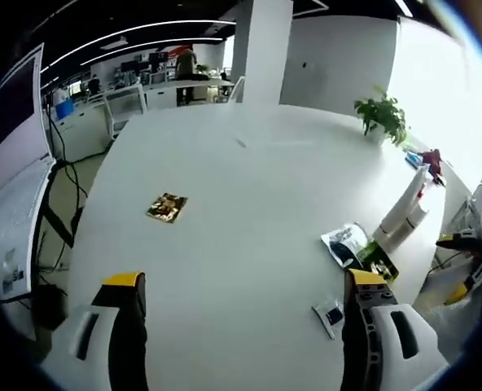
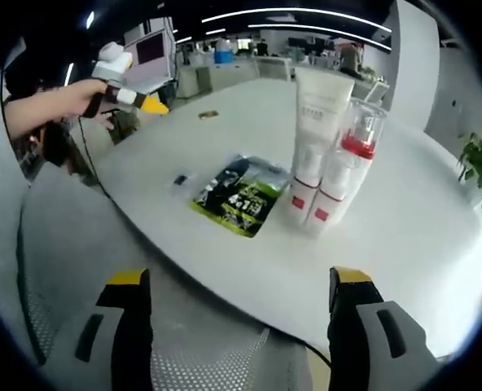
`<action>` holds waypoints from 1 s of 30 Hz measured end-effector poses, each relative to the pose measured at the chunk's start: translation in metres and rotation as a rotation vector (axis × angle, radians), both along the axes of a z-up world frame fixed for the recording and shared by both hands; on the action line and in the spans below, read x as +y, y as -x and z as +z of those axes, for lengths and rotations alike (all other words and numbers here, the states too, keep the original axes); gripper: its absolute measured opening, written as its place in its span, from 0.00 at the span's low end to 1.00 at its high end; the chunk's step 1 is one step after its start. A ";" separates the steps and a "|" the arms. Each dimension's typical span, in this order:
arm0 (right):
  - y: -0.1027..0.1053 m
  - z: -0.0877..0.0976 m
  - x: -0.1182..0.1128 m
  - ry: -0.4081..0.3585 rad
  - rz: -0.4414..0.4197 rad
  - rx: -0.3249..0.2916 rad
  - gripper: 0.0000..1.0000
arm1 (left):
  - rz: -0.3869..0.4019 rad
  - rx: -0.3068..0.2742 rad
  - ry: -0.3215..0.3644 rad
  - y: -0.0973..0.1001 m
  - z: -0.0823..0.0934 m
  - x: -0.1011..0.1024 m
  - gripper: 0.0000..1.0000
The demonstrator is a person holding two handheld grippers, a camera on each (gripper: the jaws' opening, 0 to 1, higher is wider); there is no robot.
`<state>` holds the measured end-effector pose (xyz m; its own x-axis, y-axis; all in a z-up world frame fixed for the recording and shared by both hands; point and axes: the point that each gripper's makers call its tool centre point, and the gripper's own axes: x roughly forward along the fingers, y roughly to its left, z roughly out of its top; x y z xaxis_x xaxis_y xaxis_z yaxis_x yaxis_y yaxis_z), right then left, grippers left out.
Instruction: Arrange the skincare products in the storage area until every visible bottle or jar stands upright without overlapping.
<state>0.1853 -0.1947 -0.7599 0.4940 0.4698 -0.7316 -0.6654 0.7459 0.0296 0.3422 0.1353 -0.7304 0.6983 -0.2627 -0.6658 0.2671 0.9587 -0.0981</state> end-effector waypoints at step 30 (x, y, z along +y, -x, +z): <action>-0.006 -0.006 -0.008 -0.012 -0.072 0.035 0.99 | -0.064 0.149 -0.149 -0.094 -0.048 0.031 0.91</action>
